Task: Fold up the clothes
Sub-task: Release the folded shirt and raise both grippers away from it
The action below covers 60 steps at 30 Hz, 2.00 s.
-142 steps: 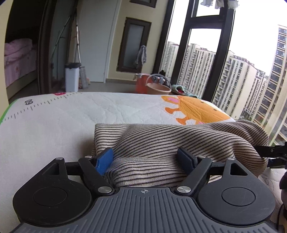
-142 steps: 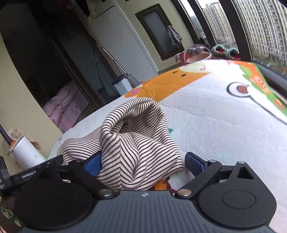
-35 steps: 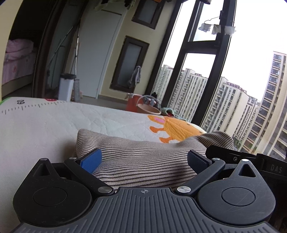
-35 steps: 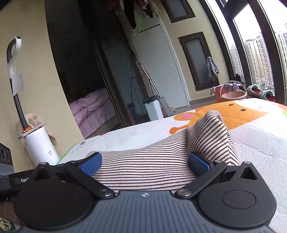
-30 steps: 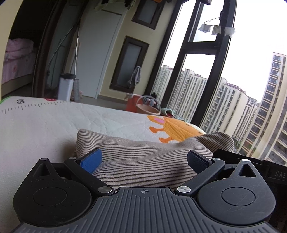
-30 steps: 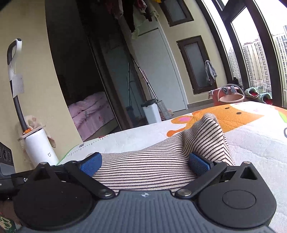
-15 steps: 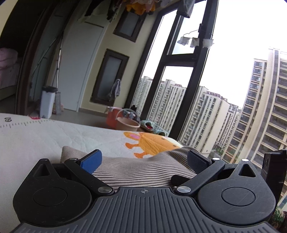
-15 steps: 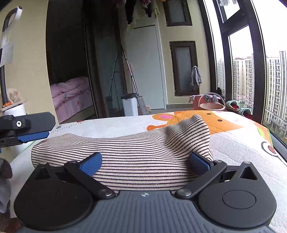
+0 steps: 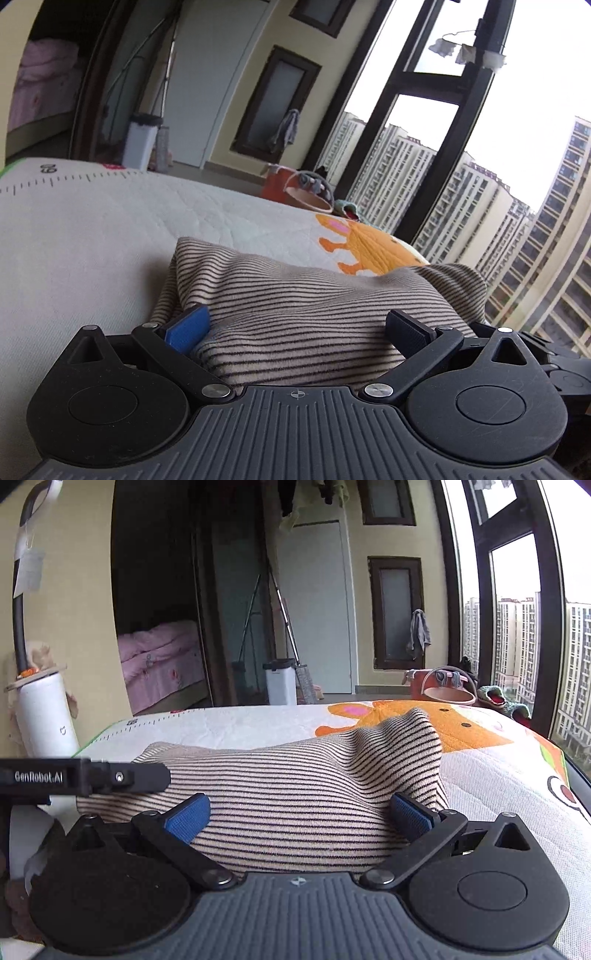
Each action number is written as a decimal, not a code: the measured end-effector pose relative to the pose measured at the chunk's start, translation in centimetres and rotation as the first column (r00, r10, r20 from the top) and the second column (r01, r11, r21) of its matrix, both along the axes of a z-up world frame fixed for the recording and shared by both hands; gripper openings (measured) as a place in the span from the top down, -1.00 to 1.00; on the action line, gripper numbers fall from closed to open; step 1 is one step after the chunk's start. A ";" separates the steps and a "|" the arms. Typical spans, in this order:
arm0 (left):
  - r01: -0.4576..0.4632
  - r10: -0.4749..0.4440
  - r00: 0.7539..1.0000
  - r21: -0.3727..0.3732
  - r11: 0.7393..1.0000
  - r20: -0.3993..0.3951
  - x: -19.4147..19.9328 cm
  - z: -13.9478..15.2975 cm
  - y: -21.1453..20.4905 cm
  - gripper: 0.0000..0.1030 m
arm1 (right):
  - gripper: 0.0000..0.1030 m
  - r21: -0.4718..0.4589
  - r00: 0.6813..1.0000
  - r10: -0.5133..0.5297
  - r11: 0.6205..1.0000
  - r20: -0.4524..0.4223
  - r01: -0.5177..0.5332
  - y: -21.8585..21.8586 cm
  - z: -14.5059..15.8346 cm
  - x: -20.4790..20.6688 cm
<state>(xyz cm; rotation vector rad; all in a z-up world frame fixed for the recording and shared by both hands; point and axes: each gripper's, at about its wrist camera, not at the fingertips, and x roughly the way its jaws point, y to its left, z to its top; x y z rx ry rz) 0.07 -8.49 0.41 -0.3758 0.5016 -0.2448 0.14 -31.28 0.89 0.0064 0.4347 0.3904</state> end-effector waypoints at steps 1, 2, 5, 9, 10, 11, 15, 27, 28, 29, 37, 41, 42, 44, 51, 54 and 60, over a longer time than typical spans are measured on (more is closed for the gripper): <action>-0.001 0.001 1.000 -0.006 1.000 -0.003 0.0 0.0 0.2 -1.00 | -1.00 -0.003 1.000 0.002 1.000 -0.005 -0.002 0.0 0.0 0.1; -0.002 0.002 1.000 -0.002 1.000 -0.005 0.1 0.0 0.2 -1.00 | -1.00 0.001 1.000 0.006 1.000 -0.009 -0.006 -0.1 0.0 0.2; -0.004 0.004 1.000 0.017 1.000 -0.013 0.2 0.0 0.1 -1.00 | -1.00 0.040 0.999 0.029 0.999 -0.018 -0.029 -0.9 0.1 0.1; -0.003 0.004 0.999 0.030 1.000 -0.036 0.5 0.0 0.5 -1.00 | -1.00 -0.021 0.997 0.061 0.998 -0.045 -0.062 -1.4 0.4 -0.8; -0.012 0.013 0.998 0.034 0.999 -0.057 0.6 0.1 0.6 -1.00 | -1.00 -0.049 0.997 0.056 0.997 -0.059 -0.059 -1.3 0.5 -1.2; -0.027 0.030 0.995 0.035 0.999 -0.090 0.5 0.2 0.8 -1.00 | -1.00 -0.064 0.996 0.044 0.997 -0.084 -0.050 -1.2 0.6 -1.4; -0.082 0.086 0.986 0.035 0.996 -0.142 -2.1 2.5 1.4 -1.00 | -1.00 0.014 0.960 0.030 1.000 -0.277 -0.027 -2.2 2.3 -2.1; 0.040 -0.040 0.999 0.113 0.993 0.001 -17.9 16.6 -2.9 -1.00 | -1.00 0.420 0.961 0.120 0.907 -0.250 -0.004 -8.5 14.0 -15.2; 0.054 -0.052 0.998 0.120 0.991 -0.017 -18.5 17.4 -3.3 -1.00 | -1.00 0.421 0.957 0.141 0.907 -0.254 -0.022 -8.5 14.8 -15.9; 0.068 -0.064 0.997 0.127 0.990 -0.036 -19.0 18.2 -3.7 -1.00 | -1.00 0.421 0.950 0.174 0.905 -0.257 -0.052 -8.7 15.8 -16.3; 0.028 -0.010 0.973 0.074 0.997 -0.231 -19.8 18.7 -5.1 -1.00 | -1.00 0.280 0.916 0.114 0.960 -0.385 -0.002 -7.9 18.5 -17.2; 0.037 0.034 0.926 0.180 0.983 -0.376 -20.1 16.8 -6.3 -1.00 | -1.00 0.165 0.909 0.085 0.986 -0.408 -0.019 -7.0 16.9 -17.3; 0.042 0.041 0.919 0.203 0.978 -0.391 -20.1 16.6 -6.5 -1.00 | -1.00 0.164 0.902 0.087 0.986 -0.422 -0.019 -7.0 16.7 -17.3; 0.054 0.044 0.919 0.235 0.970 -0.392 -20.4 16.6 -7.0 -1.00 | -1.00 0.184 0.886 0.101 0.983 -0.453 -0.018 -7.1 16.5 -17.2; 0.077 0.026 0.931 0.264 0.962 -0.365 -20.8 16.8 -8.0 -1.00 | -1.00 0.188 0.850 0.093 0.982 -0.518 0.007 -6.4 15.9 -17.4; 0.076 0.043 0.927 0.301 0.951 -0.372 -20.5 16.3 -8.2 -1.00 | -1.00 0.142 0.847 0.055 0.990 -0.528 0.024 -5.7 15.4 -17.4; 0.055 0.066 0.921 0.295 0.954 -0.385 -19.9 15.6 -7.7 -1.00 | -1.00 0.080 0.832 0.000 0.995 -0.554 0.053 -5.5 14.2 -16.8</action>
